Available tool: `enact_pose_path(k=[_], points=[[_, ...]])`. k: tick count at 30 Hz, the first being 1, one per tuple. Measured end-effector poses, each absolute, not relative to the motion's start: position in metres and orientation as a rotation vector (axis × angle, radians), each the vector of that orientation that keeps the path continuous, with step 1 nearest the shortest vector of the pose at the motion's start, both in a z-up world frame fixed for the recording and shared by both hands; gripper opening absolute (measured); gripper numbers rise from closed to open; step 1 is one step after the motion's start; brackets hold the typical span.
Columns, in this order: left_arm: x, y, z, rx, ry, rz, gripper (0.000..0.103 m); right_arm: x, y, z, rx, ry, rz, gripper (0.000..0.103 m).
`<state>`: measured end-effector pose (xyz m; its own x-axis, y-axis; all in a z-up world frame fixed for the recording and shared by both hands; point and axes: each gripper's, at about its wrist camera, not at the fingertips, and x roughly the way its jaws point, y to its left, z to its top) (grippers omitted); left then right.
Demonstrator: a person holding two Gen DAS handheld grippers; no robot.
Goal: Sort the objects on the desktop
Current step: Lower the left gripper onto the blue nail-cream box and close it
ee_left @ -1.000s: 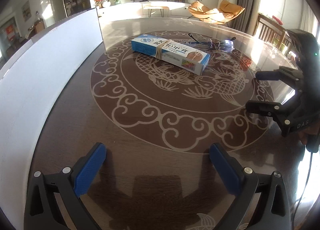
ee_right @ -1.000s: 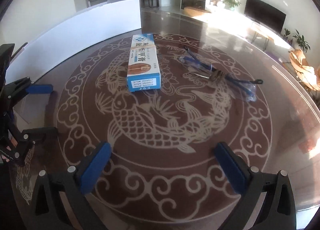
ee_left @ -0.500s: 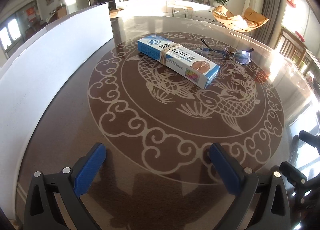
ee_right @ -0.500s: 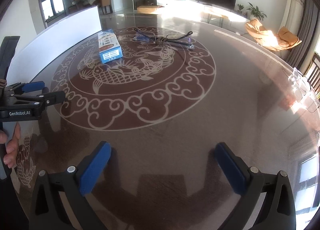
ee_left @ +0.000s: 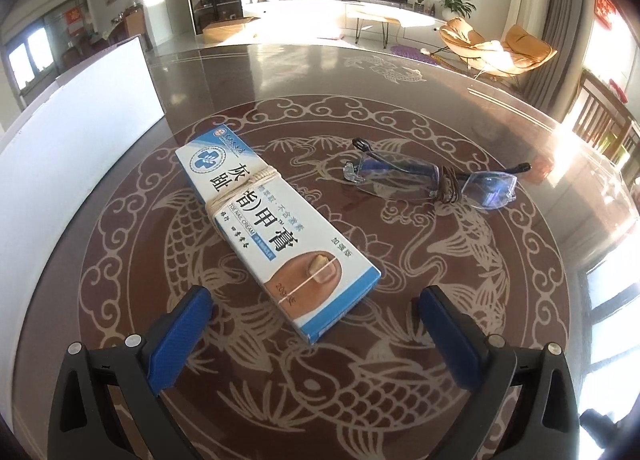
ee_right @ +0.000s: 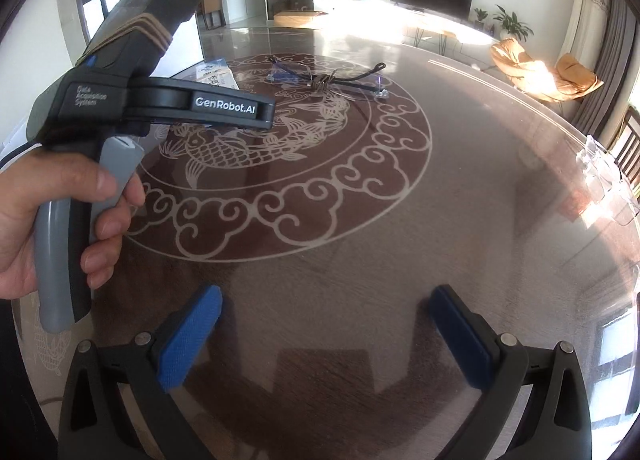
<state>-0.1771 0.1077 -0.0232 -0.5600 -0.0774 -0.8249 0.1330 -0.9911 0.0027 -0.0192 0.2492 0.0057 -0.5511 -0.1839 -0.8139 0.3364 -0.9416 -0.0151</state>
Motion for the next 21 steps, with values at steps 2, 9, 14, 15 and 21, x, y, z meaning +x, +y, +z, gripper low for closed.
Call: enact_pose_path(k=[2, 9, 14, 15, 21], points=[[-0.185, 0.106, -0.024, 1.402, 0.102, -2.66, 0.103, -0.019, 0.249, 0.006, 1.294, 0.244, -2.52, 0.103], [-0.2, 0.102, -0.026, 1.404, 0.106, -2.657, 0.103, -0.019, 0.249, 0.006, 1.294, 0.244, -2.52, 0.103], [-0.203, 0.097, -0.025, 1.431, 0.082, -2.678, 0.103, -0.019, 0.249, 0.006, 1.294, 0.244, -2.521, 0.103], [-0.203, 0.093, -0.025, 1.44, 0.075, -2.683, 0.103, -0.019, 0.249, 0.006, 1.294, 0.244, -2.521, 0.103], [-0.199, 0.057, -0.024, 1.432, 0.051, -2.707, 0.097, -0.019, 0.25, 0.006, 1.294, 0.244, -2.521, 0.103]])
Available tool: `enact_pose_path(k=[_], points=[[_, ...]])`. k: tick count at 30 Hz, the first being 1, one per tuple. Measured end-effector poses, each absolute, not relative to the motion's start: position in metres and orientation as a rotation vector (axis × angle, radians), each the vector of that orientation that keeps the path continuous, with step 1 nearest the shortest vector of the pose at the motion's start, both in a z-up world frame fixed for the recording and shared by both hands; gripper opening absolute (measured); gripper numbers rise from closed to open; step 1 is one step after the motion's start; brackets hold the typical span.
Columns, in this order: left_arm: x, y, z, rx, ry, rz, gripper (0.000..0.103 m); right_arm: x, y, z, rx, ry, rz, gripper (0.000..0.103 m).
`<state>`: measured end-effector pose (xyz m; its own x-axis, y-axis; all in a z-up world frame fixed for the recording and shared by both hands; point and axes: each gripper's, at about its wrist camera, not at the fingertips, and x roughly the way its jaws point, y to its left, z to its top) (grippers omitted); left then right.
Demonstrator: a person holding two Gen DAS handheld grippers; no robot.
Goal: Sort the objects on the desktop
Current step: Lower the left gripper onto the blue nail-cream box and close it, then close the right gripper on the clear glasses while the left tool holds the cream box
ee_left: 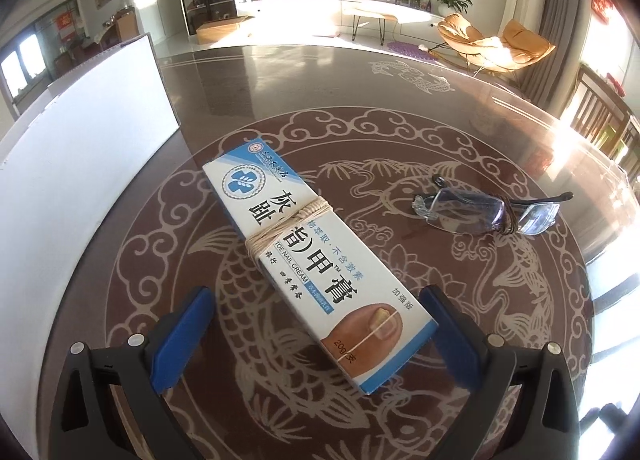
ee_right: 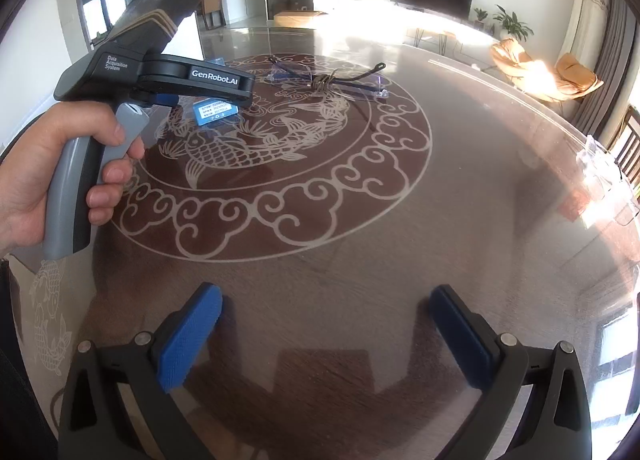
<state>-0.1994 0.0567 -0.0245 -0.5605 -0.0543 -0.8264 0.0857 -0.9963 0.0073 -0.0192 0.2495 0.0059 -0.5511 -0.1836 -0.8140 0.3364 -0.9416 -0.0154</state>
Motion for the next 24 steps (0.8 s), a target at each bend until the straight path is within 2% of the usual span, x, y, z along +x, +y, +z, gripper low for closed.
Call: enact_pose_path(k=[1, 3, 4, 6, 17, 24], points=[[-0.197, 0.052, -0.022, 1.409, 0.037, -2.726, 0.089, -0.019, 0.25, 0.006, 1.294, 0.244, -2.521, 0.103], [-0.191, 0.044, -0.019, 1.38, 0.01, -2.768, 0.054, -0.019, 0.25, 0.006, 1.294, 0.244, -2.521, 0.103], [-0.188, 0.04, -0.018, 1.378, -0.006, -2.78, 0.047, -0.019, 0.25, 0.006, 1.294, 0.244, -2.521, 0.103], [-0.179, 0.033, -0.017, 1.364, -0.018, -2.819, 0.042, -0.019, 0.25, 0.006, 1.294, 0.244, -2.521, 0.103], [-0.087, -0.004, -0.012, 1.406, -0.094, -2.92, 0.041, -0.03, 0.245, 0.006, 1.263, 0.285, -2.46, 0.103], [-0.079, -0.009, -0.011, 1.411, -0.091, -2.928, 0.041, -0.134, 0.242, 0.006, 1.176, 0.398, -2.285, 0.103]])
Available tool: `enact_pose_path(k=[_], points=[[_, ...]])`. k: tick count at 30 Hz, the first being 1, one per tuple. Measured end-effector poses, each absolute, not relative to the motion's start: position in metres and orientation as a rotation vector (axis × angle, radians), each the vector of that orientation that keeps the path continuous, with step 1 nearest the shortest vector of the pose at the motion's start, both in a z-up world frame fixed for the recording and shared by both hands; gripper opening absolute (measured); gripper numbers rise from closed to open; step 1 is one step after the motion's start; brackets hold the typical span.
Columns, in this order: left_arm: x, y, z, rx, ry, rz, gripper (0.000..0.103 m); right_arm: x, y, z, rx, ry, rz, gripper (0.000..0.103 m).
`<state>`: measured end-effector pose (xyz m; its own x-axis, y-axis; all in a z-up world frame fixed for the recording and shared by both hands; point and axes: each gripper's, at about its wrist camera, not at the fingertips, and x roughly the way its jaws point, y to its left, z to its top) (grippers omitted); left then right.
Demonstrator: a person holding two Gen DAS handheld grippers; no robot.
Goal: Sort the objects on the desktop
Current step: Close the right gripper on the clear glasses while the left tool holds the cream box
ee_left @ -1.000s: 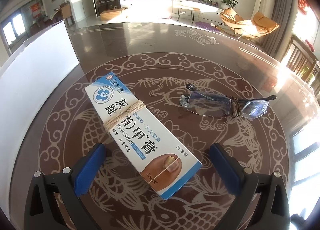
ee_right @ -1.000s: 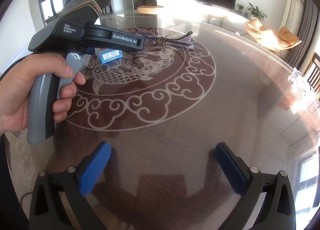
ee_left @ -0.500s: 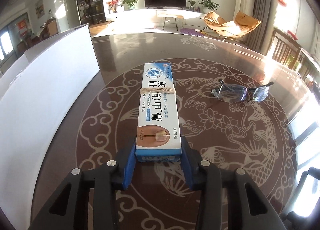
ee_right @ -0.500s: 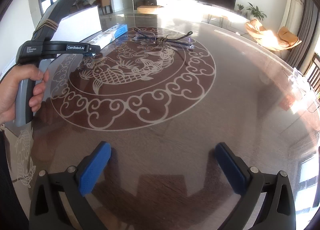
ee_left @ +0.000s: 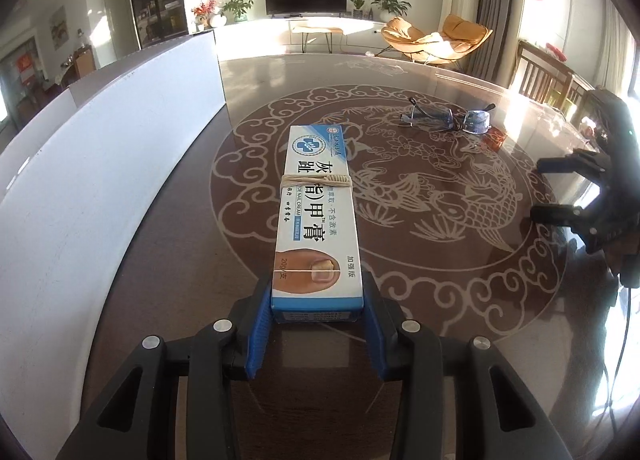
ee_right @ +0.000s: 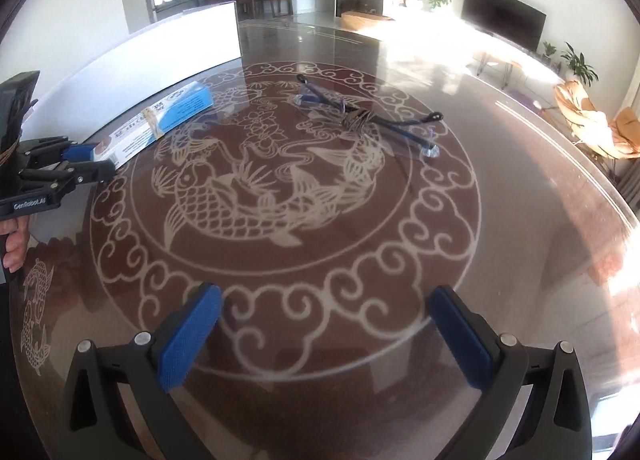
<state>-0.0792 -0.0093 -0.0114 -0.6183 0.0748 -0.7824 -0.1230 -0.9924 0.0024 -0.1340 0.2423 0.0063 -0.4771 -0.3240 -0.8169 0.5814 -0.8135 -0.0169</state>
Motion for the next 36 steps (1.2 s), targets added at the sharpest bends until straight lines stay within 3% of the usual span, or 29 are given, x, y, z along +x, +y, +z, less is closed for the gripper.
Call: enact_pose_path(k=[6, 18, 19, 21, 23, 25, 36], points=[[-0.079, -0.009, -0.012, -1.316, 0.084, 2.73, 0.041, -0.202, 0.225, 0.005, 1.131, 0.445, -2.211, 0.103], [-0.079, -0.01, -0.012, -1.316, 0.084, 2.73, 0.041, -0.247, 0.201, 0.007, 1.168, 0.43, -2.219, 0.103], [-0.079, -0.01, -0.012, -1.316, 0.083, 2.73, 0.041, -0.246, 0.201, 0.008, 1.177, 0.415, -2.241, 0.1], [-0.076, -0.009, -0.014, -1.315, 0.084, 2.732, 0.042, -0.238, 0.2, 0.012, 1.156, 0.384, -2.289, 0.085], [-0.076, -0.008, -0.015, -1.315, 0.084, 2.732, 0.042, -0.228, 0.193, 0.014, 1.119, 0.374, -2.308, 0.05], [-0.076, -0.007, -0.015, -1.315, 0.084, 2.732, 0.042, -0.215, 0.184, 0.015, 1.105, 0.378, -2.33, 0.027], [-0.075, -0.007, -0.015, -1.315, 0.086, 2.733, 0.042, -0.079, 0.178, 0.016, 1.176, 0.284, -2.465, 0.026]])
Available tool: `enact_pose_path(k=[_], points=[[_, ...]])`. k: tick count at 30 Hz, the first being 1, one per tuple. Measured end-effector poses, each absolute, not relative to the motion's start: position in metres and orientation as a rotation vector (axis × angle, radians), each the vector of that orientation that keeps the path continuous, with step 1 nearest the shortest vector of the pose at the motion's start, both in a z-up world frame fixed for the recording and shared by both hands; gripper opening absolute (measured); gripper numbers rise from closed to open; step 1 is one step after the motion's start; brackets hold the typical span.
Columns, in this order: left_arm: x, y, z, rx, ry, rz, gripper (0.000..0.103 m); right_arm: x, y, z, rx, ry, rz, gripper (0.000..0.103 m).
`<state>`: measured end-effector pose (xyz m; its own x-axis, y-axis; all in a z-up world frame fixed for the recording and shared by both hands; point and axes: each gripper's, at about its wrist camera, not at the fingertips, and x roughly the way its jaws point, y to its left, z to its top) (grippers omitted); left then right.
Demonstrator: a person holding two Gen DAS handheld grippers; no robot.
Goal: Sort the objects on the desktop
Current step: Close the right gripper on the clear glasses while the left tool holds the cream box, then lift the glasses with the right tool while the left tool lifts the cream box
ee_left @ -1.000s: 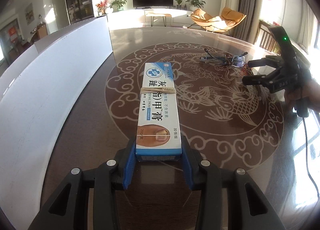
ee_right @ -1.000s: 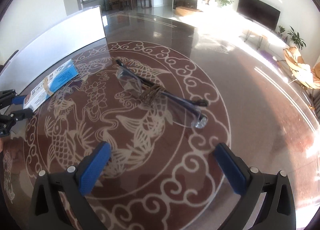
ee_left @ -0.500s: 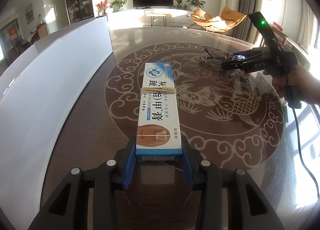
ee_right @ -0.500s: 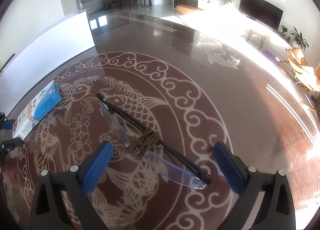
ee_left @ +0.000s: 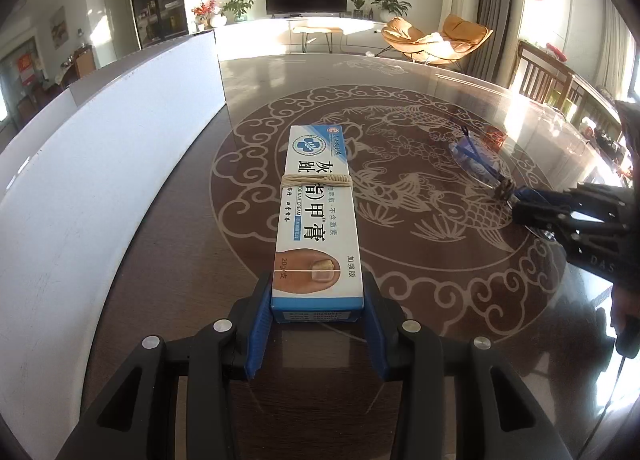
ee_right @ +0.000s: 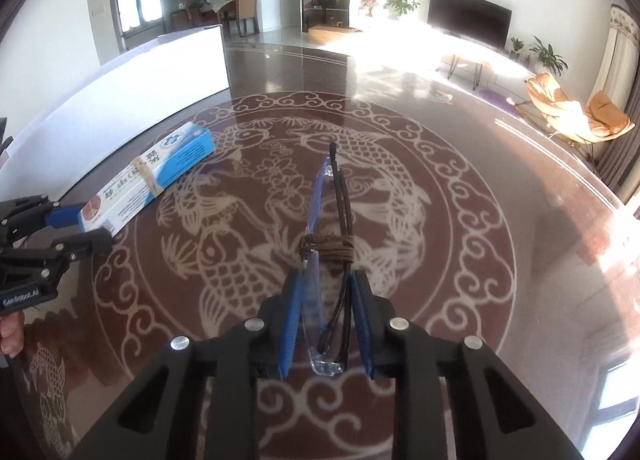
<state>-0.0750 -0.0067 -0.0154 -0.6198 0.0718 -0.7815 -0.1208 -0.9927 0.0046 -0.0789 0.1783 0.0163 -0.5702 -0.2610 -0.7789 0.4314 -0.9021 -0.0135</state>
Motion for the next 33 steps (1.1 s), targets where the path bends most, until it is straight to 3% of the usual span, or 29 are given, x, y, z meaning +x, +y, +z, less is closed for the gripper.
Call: enact_pose_path(k=[6, 7, 9, 10, 11, 17, 20, 21, 27, 31, 33], points=[[-0.071, -0.005, -0.018, -1.315, 0.085, 2.734, 0.042, -0.014, 0.185, 0.019, 1.194, 0.278, -2.514, 0.027], [-0.068, -0.006, -0.018, -1.314, 0.077, 2.73, 0.041, -0.01, 0.185, 0.019, 1.196, 0.283, -2.525, 0.032], [-0.055, -0.01, -0.018, -1.309, 0.064, 2.72, 0.041, -0.009, 0.186, 0.018, 1.214, 0.286, -2.554, 0.055], [-0.05, -0.012, -0.018, -1.307, 0.056, 2.718, 0.041, -0.011, 0.187, 0.017, 1.233, 0.286, -2.56, 0.074], [-0.045, -0.014, -0.018, -1.307, 0.047, 2.718, 0.041, -0.012, 0.189, 0.016, 1.249, 0.276, -2.568, 0.081], [-0.041, -0.01, -0.019, -1.313, 0.094, 2.734, 0.044, -0.016, 0.198, 0.014, 1.274, 0.23, -2.556, 0.088], [-0.042, -0.016, -0.02, -1.336, 0.063, 2.756, 0.061, -0.017, 0.198, 0.012, 1.287, 0.228, -2.539, 0.098], [-0.044, -0.019, -0.022, -1.349, 0.037, 2.756, 0.071, -0.017, 0.198, 0.012, 1.287, 0.232, -2.534, 0.099], [-0.043, -0.015, -0.023, -1.352, 0.069, 2.756, 0.079, -0.017, 0.196, 0.009, 1.292, 0.233, -2.516, 0.103], [-0.051, -0.011, -0.025, -1.39, 0.088, 2.712, 0.098, -0.017, 0.196, 0.009, 1.292, 0.231, -2.515, 0.103], [-0.062, -0.01, -0.025, -1.435, 0.092, 2.689, 0.102, -0.021, 0.194, 0.009, 1.3, 0.258, -2.479, 0.103]])
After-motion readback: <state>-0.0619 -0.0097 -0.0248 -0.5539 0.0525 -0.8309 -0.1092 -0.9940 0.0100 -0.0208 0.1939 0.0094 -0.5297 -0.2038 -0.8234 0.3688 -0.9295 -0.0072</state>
